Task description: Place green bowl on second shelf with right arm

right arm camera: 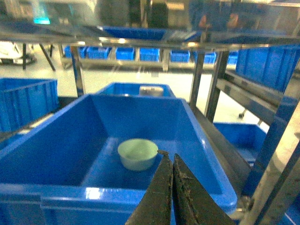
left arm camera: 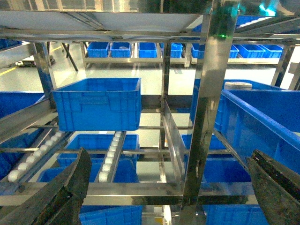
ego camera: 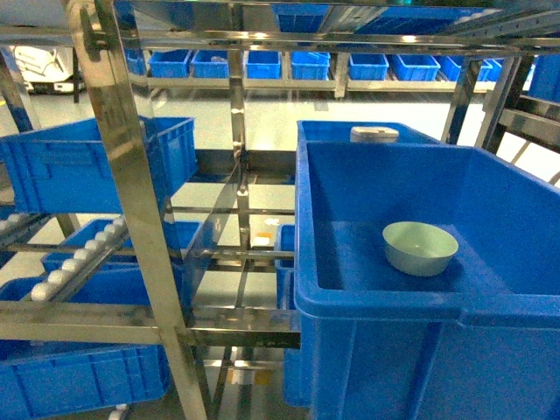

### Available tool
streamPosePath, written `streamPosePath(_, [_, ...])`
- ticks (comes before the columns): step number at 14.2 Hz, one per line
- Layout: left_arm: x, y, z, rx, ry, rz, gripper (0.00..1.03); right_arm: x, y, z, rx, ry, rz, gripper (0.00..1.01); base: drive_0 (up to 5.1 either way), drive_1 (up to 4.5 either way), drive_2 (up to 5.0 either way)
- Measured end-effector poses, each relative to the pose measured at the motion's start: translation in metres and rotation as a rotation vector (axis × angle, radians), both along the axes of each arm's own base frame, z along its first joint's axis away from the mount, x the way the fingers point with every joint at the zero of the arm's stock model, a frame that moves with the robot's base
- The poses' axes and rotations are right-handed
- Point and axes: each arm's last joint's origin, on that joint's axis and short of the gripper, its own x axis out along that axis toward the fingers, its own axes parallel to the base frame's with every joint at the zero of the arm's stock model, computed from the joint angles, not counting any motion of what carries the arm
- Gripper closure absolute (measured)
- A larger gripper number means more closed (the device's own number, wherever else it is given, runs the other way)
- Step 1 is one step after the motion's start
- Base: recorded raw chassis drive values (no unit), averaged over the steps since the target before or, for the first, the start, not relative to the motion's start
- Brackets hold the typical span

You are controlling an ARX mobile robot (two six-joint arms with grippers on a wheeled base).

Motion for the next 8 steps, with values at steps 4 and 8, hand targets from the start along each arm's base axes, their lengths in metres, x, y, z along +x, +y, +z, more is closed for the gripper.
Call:
streamPosePath(4, [0.000,0.000,0.000,0.000,0.000,0.000,0.05,-0.008,0.000,-0.004,0.000,-0.016,-0.001,0.99,0.0,0.00,0.0])
streamPosePath(8, [0.000,0.000,0.000,0.000,0.000,0.000,0.05,-0.014,0.000,-0.004,0.000,-0.017,-0.001,0.99,0.0,0.00,0.0])
